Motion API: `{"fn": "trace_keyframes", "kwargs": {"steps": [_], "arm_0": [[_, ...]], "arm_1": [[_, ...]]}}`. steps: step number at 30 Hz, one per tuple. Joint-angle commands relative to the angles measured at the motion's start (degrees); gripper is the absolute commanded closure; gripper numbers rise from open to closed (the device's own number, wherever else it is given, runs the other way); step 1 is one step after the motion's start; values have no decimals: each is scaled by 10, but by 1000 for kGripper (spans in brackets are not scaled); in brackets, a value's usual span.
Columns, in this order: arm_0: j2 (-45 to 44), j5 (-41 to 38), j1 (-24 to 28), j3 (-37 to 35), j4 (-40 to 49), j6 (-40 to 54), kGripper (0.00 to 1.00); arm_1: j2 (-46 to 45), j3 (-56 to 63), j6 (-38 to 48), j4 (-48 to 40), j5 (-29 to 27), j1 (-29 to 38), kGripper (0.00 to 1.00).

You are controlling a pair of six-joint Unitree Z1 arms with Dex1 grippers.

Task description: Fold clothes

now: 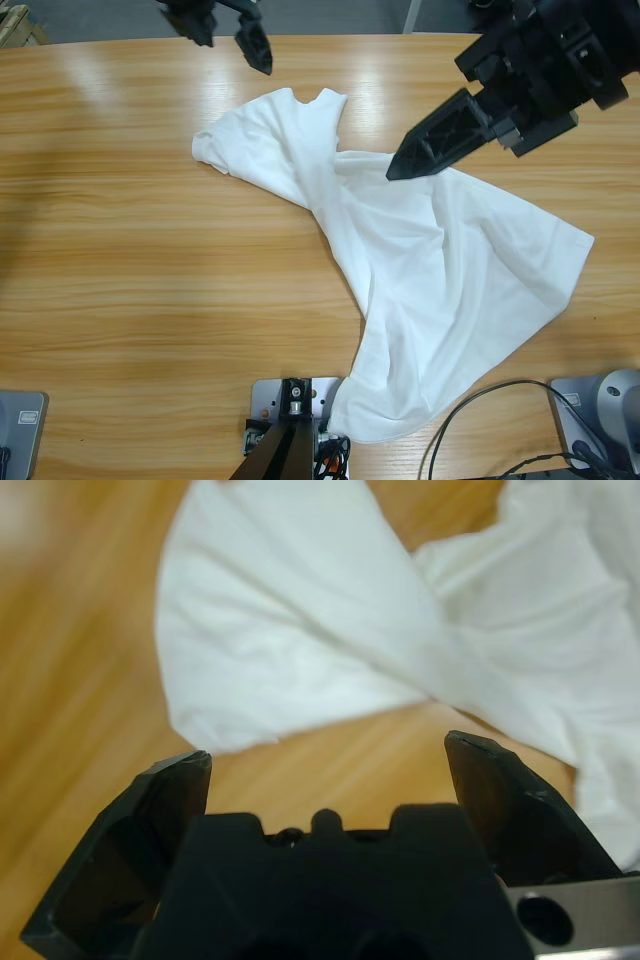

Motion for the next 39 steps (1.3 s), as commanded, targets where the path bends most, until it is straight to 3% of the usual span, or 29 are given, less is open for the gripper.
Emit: {"fn": "trace_keyframes", "kwargs": {"steps": [1, 5, 10, 18, 25, 33, 39], "arm_0": [[201, 27, 8, -203, -15, -66, 201], [250, 33, 17, -272, -16, -148, 231], [248, 47, 34, -366, -55, -178, 225], [232, 57, 42, -376, -39, -216, 225], [150, 60, 40, -380, -191, -231, 184], [211, 59, 32, -380, -187, -268, 161], [231, 55, 18, -380, -215, -370, 174]], "arm_1": [[1, 65, 5, -5, 14, -9, 46], [7, 87, 2, -19, 14, -10, 46], [33, 101, 2, -49, 29, -10, 55], [44, 90, 2, -54, 39, -10, 55], [43, 100, 2, -54, 36, -10, 55], [41, 116, 0, -61, 34, -10, 55], [47, 119, 0, -71, 34, -10, 55]]}}
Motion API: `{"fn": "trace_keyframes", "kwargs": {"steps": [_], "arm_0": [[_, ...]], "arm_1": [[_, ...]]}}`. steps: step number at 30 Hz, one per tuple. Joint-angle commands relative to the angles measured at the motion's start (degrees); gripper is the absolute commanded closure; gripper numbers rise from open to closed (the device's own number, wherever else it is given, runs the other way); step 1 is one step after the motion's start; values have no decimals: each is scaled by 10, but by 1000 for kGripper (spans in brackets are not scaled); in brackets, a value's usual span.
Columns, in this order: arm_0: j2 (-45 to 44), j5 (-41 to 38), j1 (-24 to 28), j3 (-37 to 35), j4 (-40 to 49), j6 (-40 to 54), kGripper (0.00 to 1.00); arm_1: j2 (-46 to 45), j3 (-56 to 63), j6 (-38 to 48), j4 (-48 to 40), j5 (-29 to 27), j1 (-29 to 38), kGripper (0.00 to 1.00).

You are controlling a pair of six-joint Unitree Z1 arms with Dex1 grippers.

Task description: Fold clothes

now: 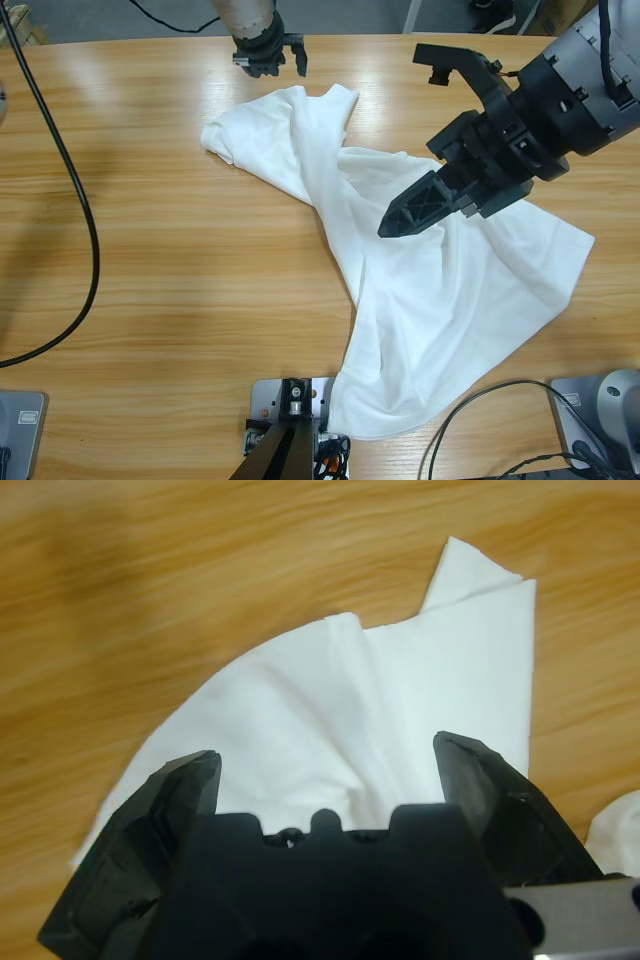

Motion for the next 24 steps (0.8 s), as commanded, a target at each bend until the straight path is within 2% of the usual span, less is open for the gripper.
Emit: {"fn": "trace_keyframes", "kwargs": {"steps": [1, 5, 7, 9, 10, 11, 12, 13, 17, 24], "arm_0": [[60, 3, -19, -344, -25, -116, 174], [67, 7, -31, -343, -22, -188, 193], [70, 9, -33, -343, 1, -213, 331], [72, 9, -33, -343, 28, -220, 335], [73, 9, -33, -343, 34, -221, 372], [73, 9, -33, -344, 33, -228, 587], [72, 9, -33, -344, 33, -231, 916], [72, 9, -32, -344, 33, -226, 1000], [72, 15, -32, -343, 47, -171, 1000], [62, 37, -30, -344, 78, -206, 1000]], "arm_1": [[30, 23, 0, -17, 7, -9, 56], [30, 22, 0, -20, 7, -9, 59], [26, 25, 0, -20, 7, -9, 59], [24, 31, -2, -19, 7, -9, 59], [24, 33, -3, -20, 7, -9, 60], [24, 35, -3, -20, 8, -9, 60], [24, 36, -3, -20, 9, -9, 60], [24, 36, -3, -21, 10, -9, 61], [20, 35, -3, -21, 10, -9, 64], [18, 43, -3, -23, 10, -9, 64]]}}
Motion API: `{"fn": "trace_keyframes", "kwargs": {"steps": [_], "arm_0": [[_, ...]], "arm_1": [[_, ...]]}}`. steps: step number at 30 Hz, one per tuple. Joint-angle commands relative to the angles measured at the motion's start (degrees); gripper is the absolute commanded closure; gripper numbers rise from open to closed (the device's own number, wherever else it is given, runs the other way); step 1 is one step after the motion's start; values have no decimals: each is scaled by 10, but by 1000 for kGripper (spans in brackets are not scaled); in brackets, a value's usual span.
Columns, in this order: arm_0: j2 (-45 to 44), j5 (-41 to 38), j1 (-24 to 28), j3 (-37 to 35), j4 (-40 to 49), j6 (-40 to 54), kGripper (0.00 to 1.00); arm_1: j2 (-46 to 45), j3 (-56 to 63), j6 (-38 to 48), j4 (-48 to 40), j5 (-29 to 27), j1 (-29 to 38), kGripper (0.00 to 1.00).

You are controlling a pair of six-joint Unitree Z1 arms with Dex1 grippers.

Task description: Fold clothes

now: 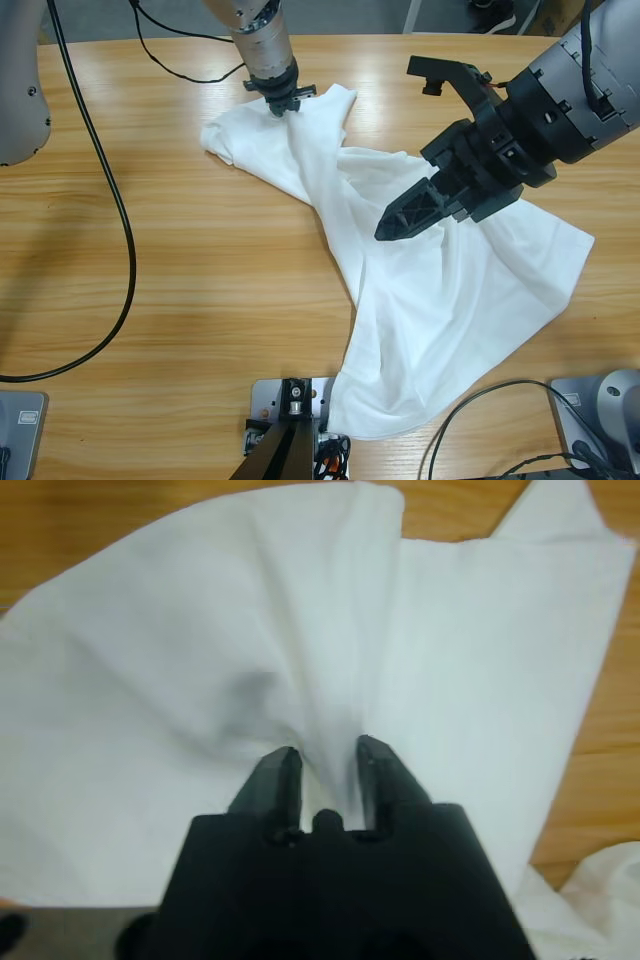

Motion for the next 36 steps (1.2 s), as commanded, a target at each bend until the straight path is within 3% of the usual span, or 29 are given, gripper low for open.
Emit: {"fn": "trace_keyframes", "kwargs": {"steps": [1, 5, 12, 17, 20, 28, 36], "arm_0": [[31, 24, 0, -344, 41, -24, 1000], [13, 42, 0, -344, 46, -24, 1000], [-125, 75, -27, -344, 70, -17, 1000], [-193, 107, -95, -339, 233, -42, 1000], [-256, 118, -135, -224, 237, -64, 1000], [-458, 104, -169, 169, 235, -209, 1000], [-527, -9, -184, 411, 233, -328, 1000]], "arm_1": [[13, 26, -3, -6, 10, -9, 64], [15, 28, -3, -7, 11, -9, 64], [15, 25, -3, -11, 16, -9, 64], [3, 30, -1, -10, 17, -9, 64], [-1, 35, 1, -11, 17, -9, 64], [-24, 68, 5, -11, 17, -9, 61], [-29, 74, 8, -10, 17, -9, 61]]}}
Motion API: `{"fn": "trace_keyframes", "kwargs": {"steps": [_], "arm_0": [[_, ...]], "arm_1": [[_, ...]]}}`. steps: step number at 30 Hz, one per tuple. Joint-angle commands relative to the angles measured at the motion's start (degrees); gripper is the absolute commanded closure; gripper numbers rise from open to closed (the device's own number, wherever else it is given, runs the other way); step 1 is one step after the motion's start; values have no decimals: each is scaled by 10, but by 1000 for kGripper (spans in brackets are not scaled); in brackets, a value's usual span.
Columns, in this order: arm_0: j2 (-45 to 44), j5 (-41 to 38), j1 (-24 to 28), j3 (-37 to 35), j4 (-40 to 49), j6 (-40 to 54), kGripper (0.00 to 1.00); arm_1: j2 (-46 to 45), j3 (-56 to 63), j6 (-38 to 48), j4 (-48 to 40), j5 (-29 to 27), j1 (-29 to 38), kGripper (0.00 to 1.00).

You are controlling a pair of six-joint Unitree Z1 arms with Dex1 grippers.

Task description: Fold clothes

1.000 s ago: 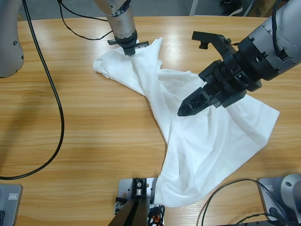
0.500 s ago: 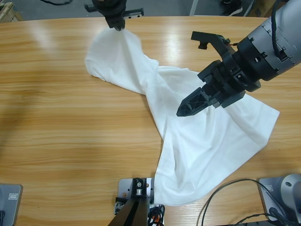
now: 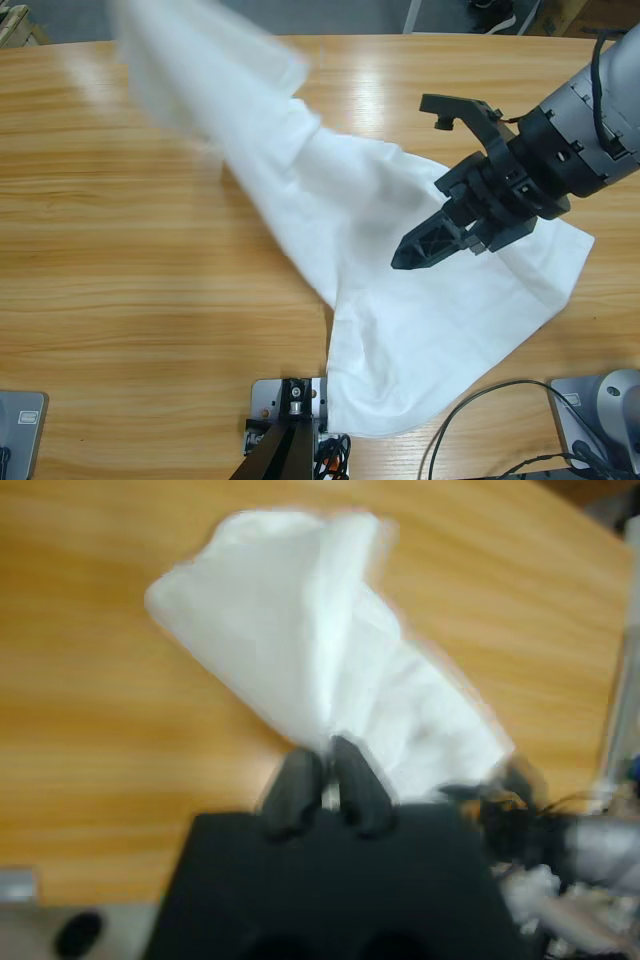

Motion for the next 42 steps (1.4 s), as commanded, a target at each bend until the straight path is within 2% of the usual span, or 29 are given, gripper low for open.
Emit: {"fn": "trace_keyframes", "kwargs": {"steps": [1, 7, 10, 11, 12, 13, 14, 18, 20, 22, 25, 28, 31, 36, 37, 38, 42], "arm_0": [[-59, -114, -20, 209, 85, -102, 1000], [-46, -210, -56, 314, 64, -137, 1000], [-58, -225, -56, 372, 20, -143, 1000], [-67, -219, -56, 371, 12, -142, 966], [-71, -210, -56, 361, 11, -138, 512], [-81, -200, -56, 351, 12, -134, 102], [-92, -190, -56, 343, 13, -124, 32], [-154, -84, -56, 312, 12, -82, 58], [-148, -76, -48, 303, 7, -79, 66], [-104, -75, -31, 303, -14, -77, 163], [4, -69, -12, 297, -74, -55, 179], [144, -58, -2, 243, -78, 57, 176], [241, -58, -2, 173, -77, 73, 174], [282, -75, 31, 133, -77, 76, 179], [284, -76, 44, 133, -78, 74, 145], [286, -77, 54, 132, -78, 73, 119], [331, -101, 92, 102, -78, 80, 119]], "arm_1": [[-11, 26, 8, -4, 11, -9, 61], [-14, 34, 16, -2, 11, -9, 59], [-19, 33, 19, 1, 10, -9, 58], [-23, 33, 21, 3, 9, -9, 55], [-28, 33, 22, 5, 6, -9, 52], [-33, 33, 22, 9, 1, -9, 50], [-37, 33, 22, 14, -4, -9, 50], [-61, 34, 44, 33, -72, -9, 36], [-59, 34, 62, 48, -98, -9, 33], [-66, 41, 92, 63, -146, -9, 32], [-82, 63, 115, 58, -193, -16, 39], [-63, 120, 115, -15, -199, -34, 59], [-7, 184, 115, -84, -200, -59, 59], [76, 202, 101, -104, -189, -121, 64], [84, 200, 94, -103, -190, -132, 63], [89, 199, 93, -102, -198, -139, 60], [129, 183, 91, -96, -237, -147, 55]]}}
